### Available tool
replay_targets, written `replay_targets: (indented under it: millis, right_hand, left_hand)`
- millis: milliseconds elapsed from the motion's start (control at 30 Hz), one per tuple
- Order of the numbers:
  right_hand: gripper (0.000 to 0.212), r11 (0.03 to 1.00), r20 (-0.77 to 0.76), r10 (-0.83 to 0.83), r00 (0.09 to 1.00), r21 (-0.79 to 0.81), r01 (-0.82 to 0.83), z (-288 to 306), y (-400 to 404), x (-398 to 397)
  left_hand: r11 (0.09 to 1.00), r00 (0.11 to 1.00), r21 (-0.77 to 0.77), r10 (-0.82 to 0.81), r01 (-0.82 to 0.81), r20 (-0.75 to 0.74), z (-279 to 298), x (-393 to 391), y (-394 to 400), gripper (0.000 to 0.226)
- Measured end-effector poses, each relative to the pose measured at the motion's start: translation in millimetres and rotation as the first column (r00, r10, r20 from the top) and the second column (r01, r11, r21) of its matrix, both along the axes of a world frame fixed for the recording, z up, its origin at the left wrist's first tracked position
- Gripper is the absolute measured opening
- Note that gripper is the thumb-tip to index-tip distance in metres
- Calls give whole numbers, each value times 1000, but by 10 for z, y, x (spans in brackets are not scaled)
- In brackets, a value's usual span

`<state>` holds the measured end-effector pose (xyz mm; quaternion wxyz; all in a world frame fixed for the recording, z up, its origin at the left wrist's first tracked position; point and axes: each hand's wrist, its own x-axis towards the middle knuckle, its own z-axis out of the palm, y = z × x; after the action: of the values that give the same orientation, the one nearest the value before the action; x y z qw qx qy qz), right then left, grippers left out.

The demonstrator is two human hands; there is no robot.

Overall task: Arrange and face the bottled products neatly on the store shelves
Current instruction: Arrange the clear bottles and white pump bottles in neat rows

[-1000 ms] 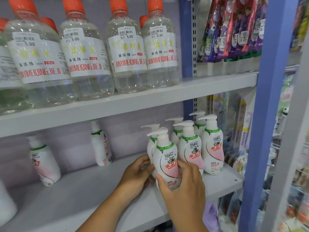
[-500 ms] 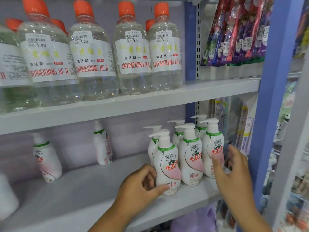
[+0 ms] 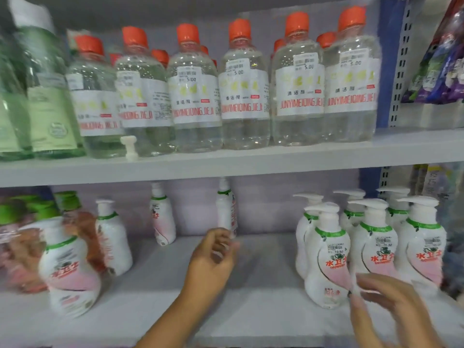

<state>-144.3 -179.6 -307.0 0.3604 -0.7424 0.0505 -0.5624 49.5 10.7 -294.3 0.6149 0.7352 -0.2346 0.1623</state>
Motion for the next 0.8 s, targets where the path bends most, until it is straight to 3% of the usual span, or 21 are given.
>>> replay_targets:
  millis: [67, 133, 233, 300, 367, 533, 600, 700, 800]
  right_hand:
    - [25, 985, -87, 172, 981, -3, -173, -19, 306, 302]
    - [31, 941, -216, 334, 917, 137, -311, 6, 590, 691]
    - [29, 880, -437, 452, 777, 362, -308, 97, 879, 1534]
    - [26, 891, -483, 420, 768, 381, -247, 135, 974, 2092]
    - [37, 918, -521, 342, 782, 363, -160, 159, 1026, 2505]
    - [60, 956, -508, 116, 854, 291, 43, 39, 994, 3087]
    - [52, 932, -501, 164, 850, 361, 33, 48, 1009, 3180]
    - [31, 930, -540, 210, 815, 369, 4, 168, 1067, 3095]
    - [27, 928, -616, 275, 738, 370, -37, 265, 1089, 2772]
  left_hand:
    - [979, 981, -84, 181, -187, -67, 2, 397, 387, 23]
    - [926, 924, -21, 375, -378, -75, 5, 797, 746, 26]
    - [855, 856, 65, 517, -515, -20, 14, 1172, 1039, 33]
    - [859, 854, 89, 510, -503, -97, -44, 1336, 1077, 41]
    - [882, 856, 132, 471, -452, -213, -150, 1499, 1084, 54]
    - [940, 922, 108, 340, -325, -186, -178, 1593, 1092, 56]
    - [945, 941, 134, 316, -300, -124, -194, 1595, 1117, 42]
    - [960, 957, 191, 237, -204, -169, -214, 1606, 1156, 36]
    - [951, 957, 266, 214, -158, -195, -236, 1571, 1123, 69]
